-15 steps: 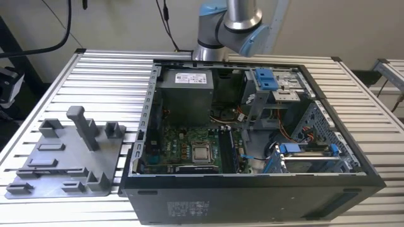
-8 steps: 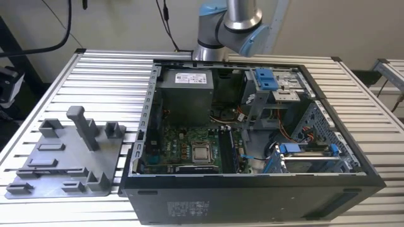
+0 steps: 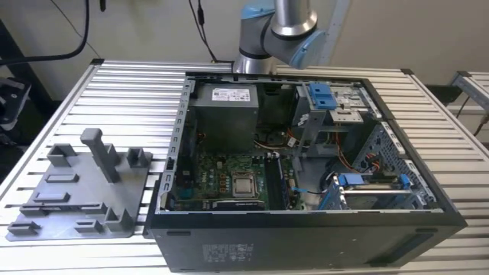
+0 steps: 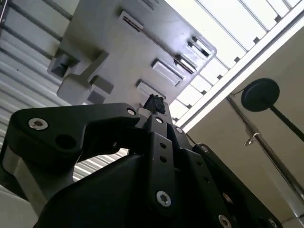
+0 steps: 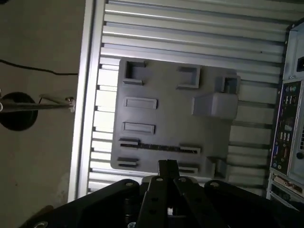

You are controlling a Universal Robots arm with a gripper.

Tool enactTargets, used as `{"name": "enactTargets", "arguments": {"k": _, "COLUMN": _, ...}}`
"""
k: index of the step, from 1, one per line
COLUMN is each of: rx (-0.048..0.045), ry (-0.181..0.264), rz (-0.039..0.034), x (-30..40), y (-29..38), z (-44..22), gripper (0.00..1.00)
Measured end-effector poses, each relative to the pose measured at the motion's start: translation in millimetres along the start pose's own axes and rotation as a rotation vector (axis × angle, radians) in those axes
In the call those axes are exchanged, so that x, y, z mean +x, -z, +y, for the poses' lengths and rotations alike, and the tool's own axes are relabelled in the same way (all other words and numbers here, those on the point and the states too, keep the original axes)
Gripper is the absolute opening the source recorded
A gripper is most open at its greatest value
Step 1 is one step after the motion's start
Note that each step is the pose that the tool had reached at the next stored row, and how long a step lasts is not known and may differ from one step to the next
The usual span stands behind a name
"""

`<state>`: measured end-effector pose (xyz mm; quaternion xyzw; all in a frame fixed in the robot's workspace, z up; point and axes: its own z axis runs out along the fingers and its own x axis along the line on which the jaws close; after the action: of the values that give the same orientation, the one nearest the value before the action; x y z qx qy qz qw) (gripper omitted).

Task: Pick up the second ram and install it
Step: 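Pick up the second ram and move it above second insertion slot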

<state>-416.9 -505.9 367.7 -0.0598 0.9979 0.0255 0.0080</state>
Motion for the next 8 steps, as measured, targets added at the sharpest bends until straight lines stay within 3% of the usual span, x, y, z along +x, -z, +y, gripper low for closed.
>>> {"name": "enactTargets", "arguments": {"k": 8, "rx": -0.0019, "ry": 0.098, "rz": 0.0049, "x": 0.0, "y": 0.0, "z": 0.0, "gripper": 0.11}}
